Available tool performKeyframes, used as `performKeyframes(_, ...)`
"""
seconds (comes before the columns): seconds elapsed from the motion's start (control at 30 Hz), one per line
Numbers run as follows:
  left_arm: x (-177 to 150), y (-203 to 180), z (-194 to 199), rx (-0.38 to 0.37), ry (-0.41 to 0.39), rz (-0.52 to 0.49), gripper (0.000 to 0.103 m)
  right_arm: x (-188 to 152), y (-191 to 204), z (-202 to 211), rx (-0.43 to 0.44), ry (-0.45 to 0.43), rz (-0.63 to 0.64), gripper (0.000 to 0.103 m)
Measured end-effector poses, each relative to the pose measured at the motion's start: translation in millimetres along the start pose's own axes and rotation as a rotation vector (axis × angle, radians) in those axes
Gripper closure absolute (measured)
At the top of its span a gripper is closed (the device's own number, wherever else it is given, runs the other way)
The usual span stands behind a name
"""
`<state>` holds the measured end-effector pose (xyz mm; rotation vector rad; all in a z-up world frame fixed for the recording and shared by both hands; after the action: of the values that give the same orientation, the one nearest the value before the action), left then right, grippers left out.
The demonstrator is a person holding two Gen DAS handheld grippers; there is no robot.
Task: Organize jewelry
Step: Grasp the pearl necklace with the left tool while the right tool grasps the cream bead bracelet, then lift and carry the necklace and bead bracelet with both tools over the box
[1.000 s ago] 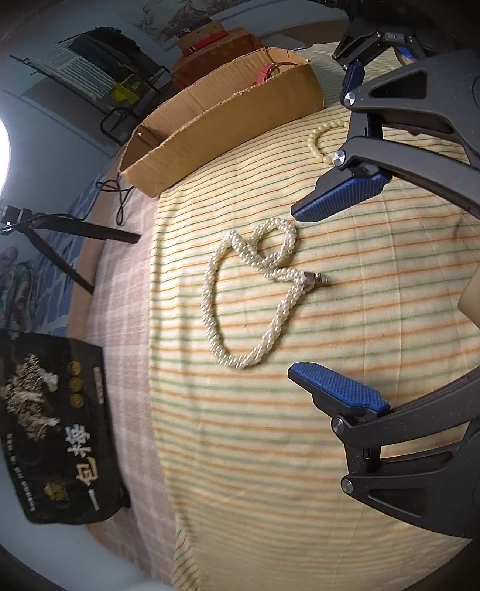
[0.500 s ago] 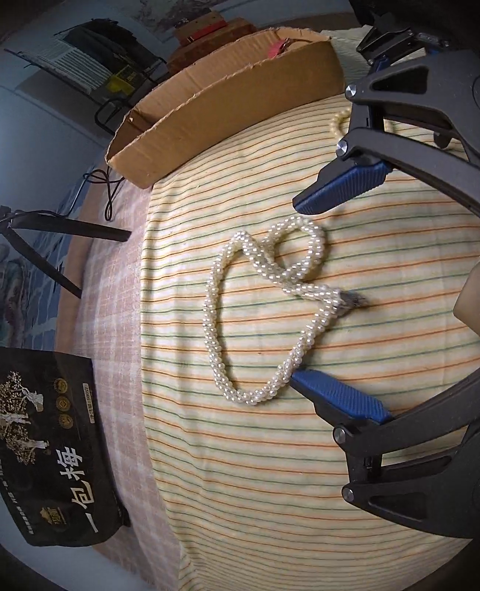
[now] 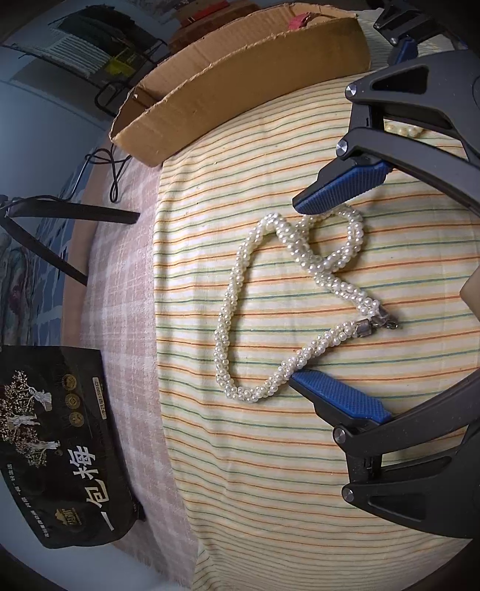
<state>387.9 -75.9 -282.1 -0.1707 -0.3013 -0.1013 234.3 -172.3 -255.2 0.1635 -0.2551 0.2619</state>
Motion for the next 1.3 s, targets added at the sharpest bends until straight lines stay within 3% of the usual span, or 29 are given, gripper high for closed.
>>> performKeyframes(0.1, 3, 2, 0, 0.005, -0.006, 0.01, 0.016, 4, 4, -8, -0.011, 0.016, 0.02, 0.043)
performKeyframes(0.27, 7, 7, 0, 0.01, -0.026, 0.034, 0.03, 4, 7, -19, -0.073, 0.046, 0.05, 0.048)
performKeyframes(0.3, 8, 8, 0, 0.015, -0.033, 0.036, 0.037, 4, 7, -20, -0.079, 0.049, 0.053, 0.048)
performKeyframes(0.33, 8, 11, 0, 0.03, -0.037, 0.039, 0.051, 4, 7, -21, -0.087, 0.053, 0.058, 0.048)
performKeyframes(0.43, 10, 18, 0, 0.04, -0.048, 0.054, 0.07, 2, 10, -23, -0.121, 0.059, 0.084, 0.049)
performKeyframes(0.5, 11, 24, 0, 0.046, -0.051, 0.061, 0.085, 2, 12, -24, -0.127, 0.062, 0.099, 0.054)
performKeyframes(0.6, 12, 32, 2, 0.013, -0.051, 0.084, 0.095, 3, 15, -24, -0.119, 0.07, 0.107, 0.073)
performKeyframes(0.67, 10, 34, 3, -0.015, -0.048, 0.095, 0.096, 5, 16, -25, -0.116, 0.073, 0.108, 0.089)
performKeyframes(0.73, 9, 35, 5, -0.019, -0.049, 0.092, 0.097, 6, 17, -26, -0.112, 0.078, 0.112, 0.095)
performKeyframes(1.03, -7, 43, 21, -0.025, -0.063, 0.096, 0.097, -2, 11, -19, 0.014, 0.073, 0.042, 0.097)
performKeyframes(1.3, -22, 47, 45, -0.031, -0.093, 0.105, 0.097, -18, 5, 0, 0.058, 0.047, 0.008, 0.097)
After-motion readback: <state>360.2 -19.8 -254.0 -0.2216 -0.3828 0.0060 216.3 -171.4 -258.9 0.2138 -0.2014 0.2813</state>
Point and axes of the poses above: each gripper's, at about its wrist camera, not at the fingertips, and z roughly against the way its jaws point, y to its left, x to its top, the point moved 8 cm from there along -z, roughly the way its jaws point, and after that the axes turned 13 degrees about y, right-handed, at the moved point
